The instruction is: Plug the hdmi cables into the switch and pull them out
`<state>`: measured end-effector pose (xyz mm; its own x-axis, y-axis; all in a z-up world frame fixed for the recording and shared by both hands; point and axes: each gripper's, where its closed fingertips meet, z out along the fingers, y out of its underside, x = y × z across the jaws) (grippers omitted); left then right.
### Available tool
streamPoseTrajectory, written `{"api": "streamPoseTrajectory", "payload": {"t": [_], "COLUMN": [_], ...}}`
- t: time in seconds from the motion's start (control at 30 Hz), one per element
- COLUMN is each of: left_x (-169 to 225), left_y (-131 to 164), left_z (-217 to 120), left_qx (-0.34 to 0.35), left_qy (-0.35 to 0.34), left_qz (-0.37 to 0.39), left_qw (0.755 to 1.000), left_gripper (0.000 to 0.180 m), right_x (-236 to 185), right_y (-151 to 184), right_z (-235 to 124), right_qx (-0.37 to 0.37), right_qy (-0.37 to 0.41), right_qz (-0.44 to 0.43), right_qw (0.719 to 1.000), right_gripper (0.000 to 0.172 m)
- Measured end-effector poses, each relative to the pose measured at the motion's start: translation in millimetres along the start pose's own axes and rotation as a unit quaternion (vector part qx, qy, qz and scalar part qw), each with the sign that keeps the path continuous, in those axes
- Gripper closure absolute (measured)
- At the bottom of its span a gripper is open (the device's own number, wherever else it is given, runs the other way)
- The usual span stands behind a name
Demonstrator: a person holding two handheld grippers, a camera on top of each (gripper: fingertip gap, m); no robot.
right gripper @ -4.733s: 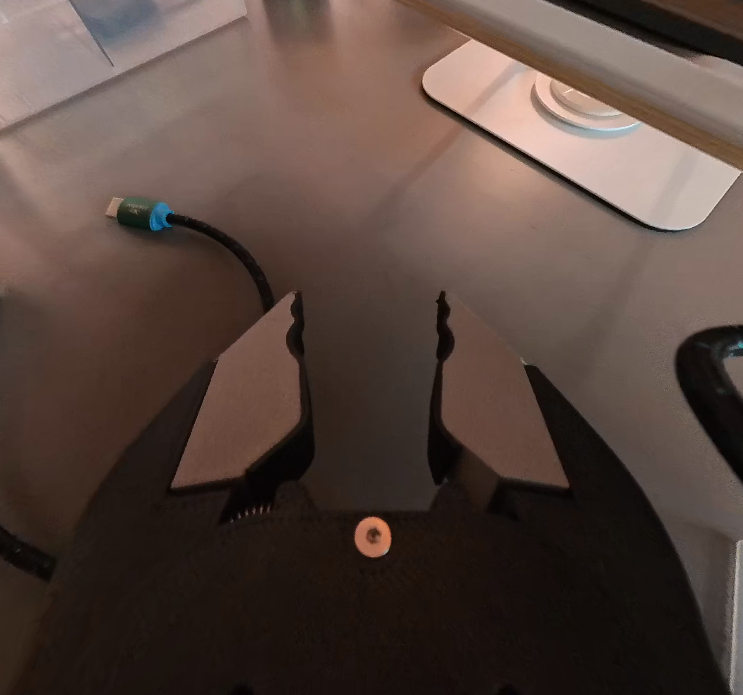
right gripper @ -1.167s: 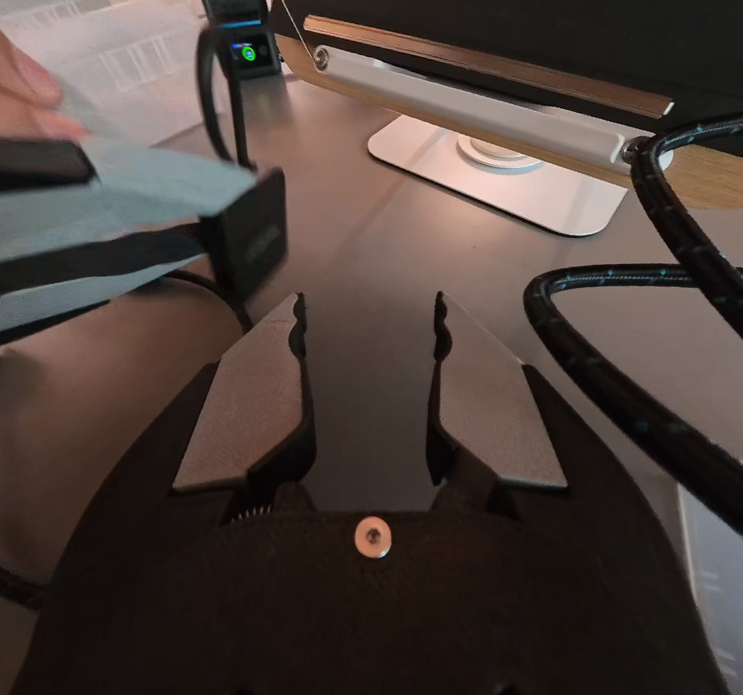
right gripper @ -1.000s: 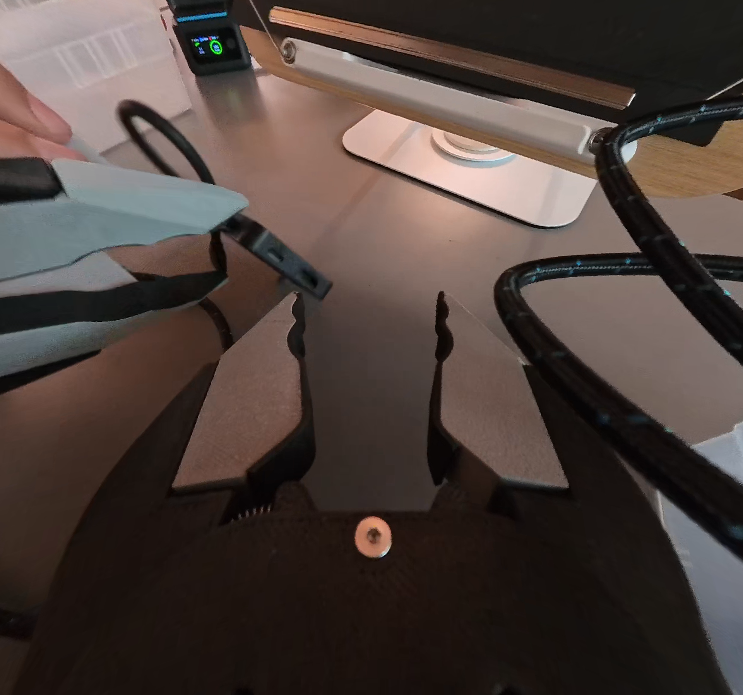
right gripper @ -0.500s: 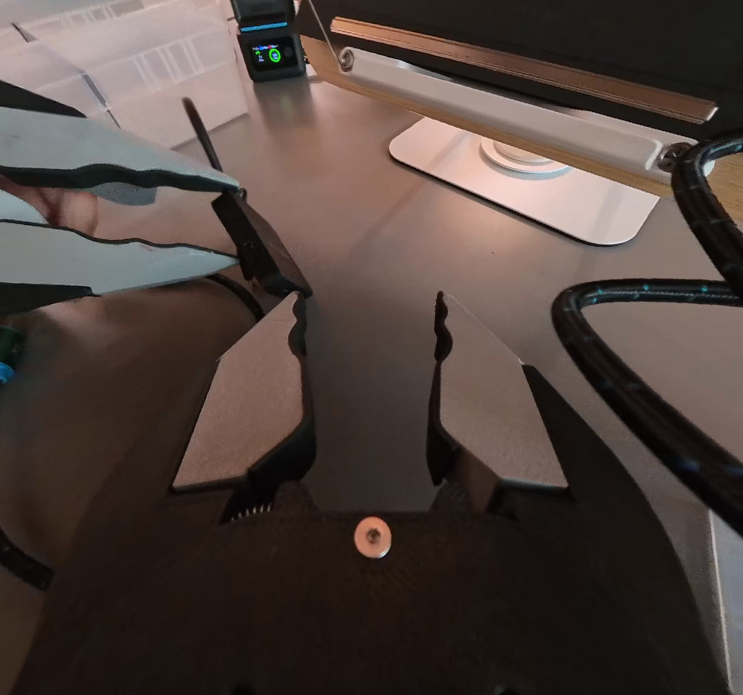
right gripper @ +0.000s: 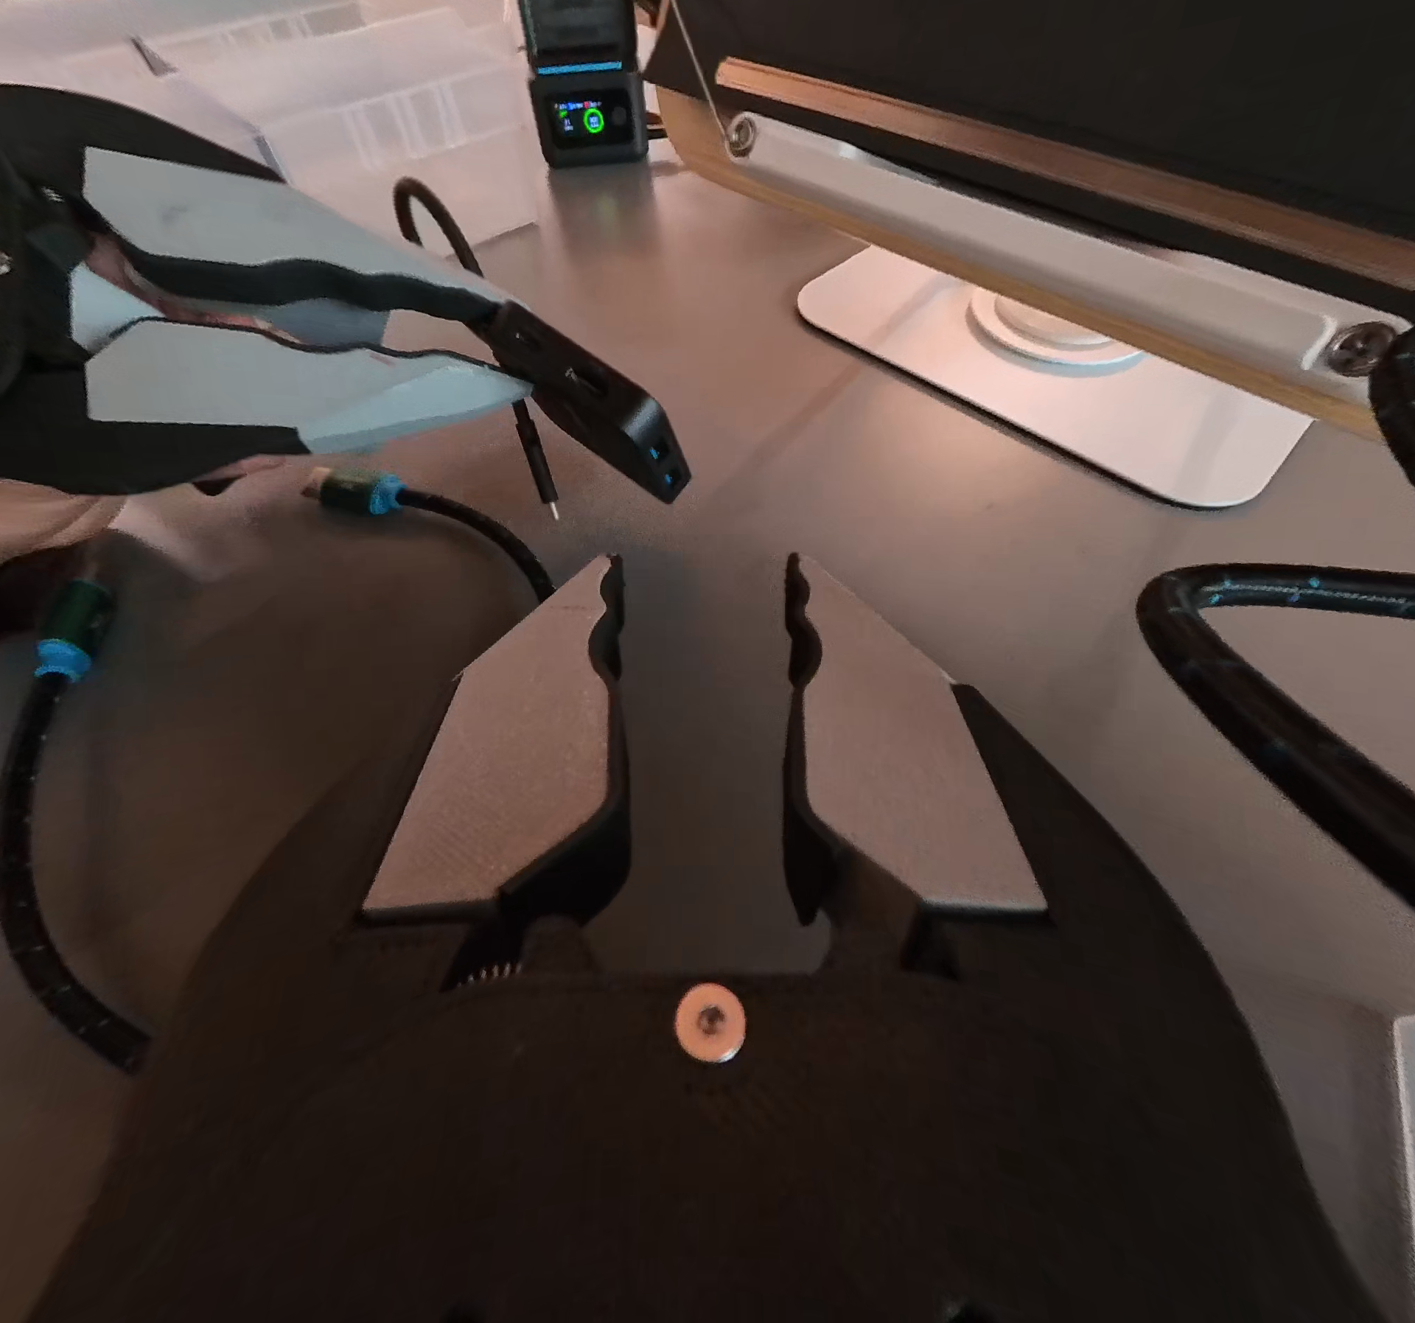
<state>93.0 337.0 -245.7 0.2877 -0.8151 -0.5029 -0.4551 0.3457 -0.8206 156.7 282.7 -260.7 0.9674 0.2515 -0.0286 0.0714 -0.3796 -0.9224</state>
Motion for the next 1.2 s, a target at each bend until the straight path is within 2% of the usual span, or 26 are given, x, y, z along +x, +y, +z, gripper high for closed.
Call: {"api": "streamPoseTrajectory", "payload": {"t": [0.2,0.37,0.47,0.5,0.53,0.6,0.63,0.67,0.73,0.93,1.1,1.2], "left_x": [0,24,54,56,57,57,54,47,32,-9,-19,-20], "left_y": [-31,-38,-37,-35,-34,-32,-31,-30,-27,-1,13,14], "left_z": [-15,-19,-20,-18,-16,-12,-10,-9,-8,-5,-1,-1], "left_qx": [0.074,0.102,0.108,0.102,0.098,0.090,0.086,0.083,0.076,0.026,-0.003,-0.009], "left_qy": [0.006,0.061,0.135,0.138,0.135,0.131,0.120,0.100,0.063,0.002,-0.019,-0.021], "left_qz": [-0.009,0.022,0.044,0.042,0.042,0.033,0.022,0.015,0.000,-0.057,-0.075,-0.078], "left_qw": [0.997,0.993,0.984,0.984,0.985,0.987,0.989,0.991,0.995,0.998,0.997,0.997], "left_gripper": [0.166,0.166,0.166,0.166,0.166,0.166,0.173,0.180,0.180,0.180,0.180,0.180], "right_x": [-13,-27,-32,-37,-41,-41,-38,-29,-10,18,14,10], "right_y": [-7,-20,-19,-16,-13,-9,-10,-14,-20,-20,7,15], "right_z": [-5,-9,-8,-8,-8,-8,-9,-10,-16,-26,-12,-5], "right_qx": [0.028,0.063,0.059,0.048,0.042,0.022,0.015,0.015,0.009,-0.012,-0.093,-0.115], "right_qy": [-0.029,-0.031,-0.020,-0.024,-0.023,0.006,0.030,0.072,0.140,0.206,0.184,0.185], "right_qz": [-0.024,-0.074,-0.126,-0.159,-0.195,-0.254,-0.269,-0.277,-0.290,-0.294,-0.320,-0.351], "right_qw": [0.999,0.995,0.990,0.986,0.980,0.967,0.962,0.958,0.947,0.933,0.925,0.911], "right_gripper": [0.124,0.112,0.119,0.135,0.151,0.158,0.161,0.162,0.162,0.162,0.162,0.162]}}
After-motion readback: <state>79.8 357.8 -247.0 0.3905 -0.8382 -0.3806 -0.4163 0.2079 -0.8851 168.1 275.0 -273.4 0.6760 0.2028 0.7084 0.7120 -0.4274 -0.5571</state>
